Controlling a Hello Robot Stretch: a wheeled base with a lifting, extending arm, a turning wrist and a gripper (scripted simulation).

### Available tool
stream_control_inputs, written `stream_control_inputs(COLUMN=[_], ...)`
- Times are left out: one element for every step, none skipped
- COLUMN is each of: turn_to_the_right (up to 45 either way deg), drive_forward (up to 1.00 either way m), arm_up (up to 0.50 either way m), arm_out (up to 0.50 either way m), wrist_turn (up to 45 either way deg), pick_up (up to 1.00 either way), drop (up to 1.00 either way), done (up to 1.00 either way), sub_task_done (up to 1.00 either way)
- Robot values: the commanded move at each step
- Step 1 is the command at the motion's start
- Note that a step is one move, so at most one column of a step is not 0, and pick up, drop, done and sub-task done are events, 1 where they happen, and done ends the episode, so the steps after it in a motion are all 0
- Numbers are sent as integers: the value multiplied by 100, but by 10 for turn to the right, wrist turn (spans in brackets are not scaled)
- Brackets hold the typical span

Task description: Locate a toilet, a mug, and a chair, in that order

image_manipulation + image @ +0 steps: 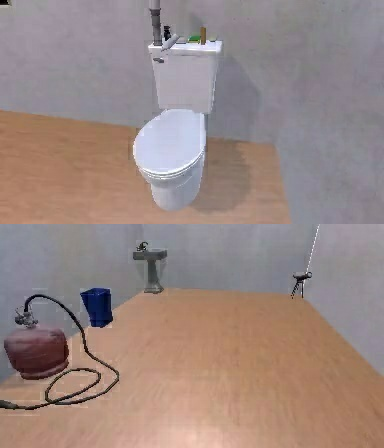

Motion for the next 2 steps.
stream_control_inputs(turn_to_the_right=[-450, -330], drive_forward=[0, 0], arm_up=[0, 0], arm_out=[0, 0], wrist_turn=[0, 0], pick_up=[0, 0], drop=[0, 0], done=[0, 0], sub_task_done=[0, 0])
